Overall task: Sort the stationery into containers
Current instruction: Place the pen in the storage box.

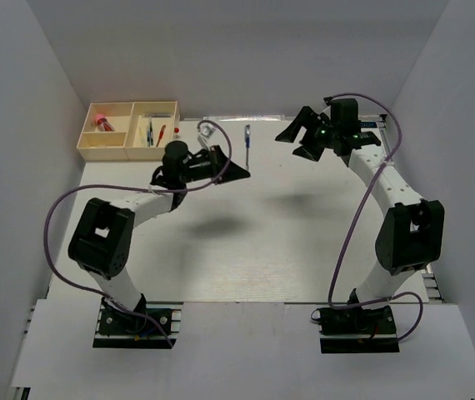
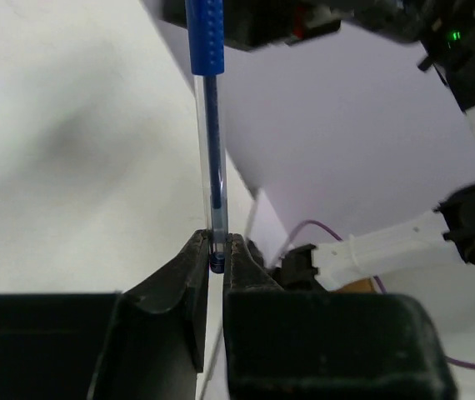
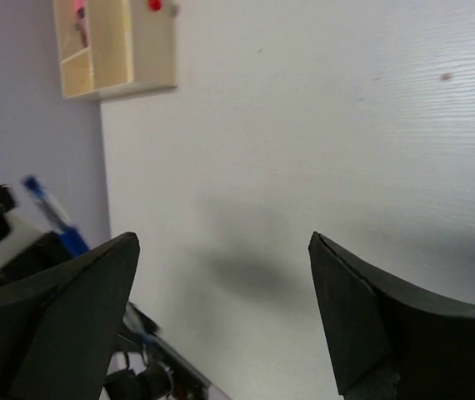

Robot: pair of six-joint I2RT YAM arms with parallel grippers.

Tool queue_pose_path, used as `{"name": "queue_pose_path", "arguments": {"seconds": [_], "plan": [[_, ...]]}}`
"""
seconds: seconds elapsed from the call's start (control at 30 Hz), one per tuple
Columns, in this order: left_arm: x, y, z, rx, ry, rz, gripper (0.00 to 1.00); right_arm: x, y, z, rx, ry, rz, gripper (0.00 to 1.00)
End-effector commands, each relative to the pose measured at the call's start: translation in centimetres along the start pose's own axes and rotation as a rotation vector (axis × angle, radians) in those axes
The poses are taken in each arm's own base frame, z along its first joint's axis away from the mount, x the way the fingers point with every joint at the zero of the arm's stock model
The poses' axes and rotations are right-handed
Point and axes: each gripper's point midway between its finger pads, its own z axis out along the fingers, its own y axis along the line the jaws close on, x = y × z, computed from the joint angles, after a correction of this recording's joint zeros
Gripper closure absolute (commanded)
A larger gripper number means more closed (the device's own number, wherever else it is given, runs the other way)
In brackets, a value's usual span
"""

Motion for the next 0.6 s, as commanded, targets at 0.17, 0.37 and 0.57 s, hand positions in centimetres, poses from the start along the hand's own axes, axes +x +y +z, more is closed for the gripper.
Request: {"name": "queue_pose_path", "arguments": {"seconds": [0.17,0.37,0.57], "plan": [[-15.7,5.7,-13.0,-0.602,-0.150,0.271,1.00,-6.3,-6.3,-4.8,0.294,-0.201,-0.201,0.36],[-23.1,13.8,-20.9,-0.960,-0.092,0.341,1.00,-4.8,-9.4,-4.9,0.322,-0.034,-0.340,0.39],[-27.7,18.9,-24.4,-1.100,-0.098,0.405,1.00,-3.2,-11.7,-5.2,0.352,0.066,-0.416,0.22]]}}
